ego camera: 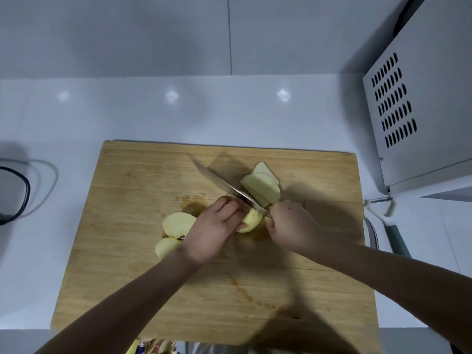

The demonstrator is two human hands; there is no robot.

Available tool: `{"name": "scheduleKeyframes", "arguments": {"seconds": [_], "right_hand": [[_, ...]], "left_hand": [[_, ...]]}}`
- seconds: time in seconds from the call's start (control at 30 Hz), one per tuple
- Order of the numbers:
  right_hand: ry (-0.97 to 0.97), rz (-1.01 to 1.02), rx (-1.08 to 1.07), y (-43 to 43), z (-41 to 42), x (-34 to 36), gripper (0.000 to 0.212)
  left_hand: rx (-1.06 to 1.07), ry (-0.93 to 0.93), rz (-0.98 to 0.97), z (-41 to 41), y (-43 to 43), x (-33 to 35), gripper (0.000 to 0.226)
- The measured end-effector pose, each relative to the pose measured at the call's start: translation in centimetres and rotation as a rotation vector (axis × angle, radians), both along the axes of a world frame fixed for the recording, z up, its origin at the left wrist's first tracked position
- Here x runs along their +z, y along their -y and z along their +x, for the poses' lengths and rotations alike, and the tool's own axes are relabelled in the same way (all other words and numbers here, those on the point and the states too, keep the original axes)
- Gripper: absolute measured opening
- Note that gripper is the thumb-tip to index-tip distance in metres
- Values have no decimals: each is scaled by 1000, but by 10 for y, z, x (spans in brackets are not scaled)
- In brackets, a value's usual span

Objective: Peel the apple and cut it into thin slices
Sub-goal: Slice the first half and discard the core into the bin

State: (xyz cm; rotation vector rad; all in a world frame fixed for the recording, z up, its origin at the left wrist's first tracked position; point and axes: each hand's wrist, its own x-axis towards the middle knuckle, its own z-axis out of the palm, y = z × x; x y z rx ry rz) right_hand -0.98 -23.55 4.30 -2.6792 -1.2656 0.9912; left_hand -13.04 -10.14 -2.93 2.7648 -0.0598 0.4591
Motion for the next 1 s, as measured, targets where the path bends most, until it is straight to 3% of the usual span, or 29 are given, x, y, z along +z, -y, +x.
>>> {"name": "scheduleKeyframes", "arguments": {"seconds": [0.17,0.27,0.47,1.0], "right_hand": [[-80,64,-120,9,8,0,22],[-38,50,-64,19,9,20,34],[26,-14,42,27,4,42,34],[19,-84,67,13,3,46,39]], "left_hand": [[39,1,-13,-5,4,-4,29],[41,8,-11,-4,4,-4,30],[24,9,-19,-2,2,-4,31],[64,34,9,-1,4,-10,32]]}}
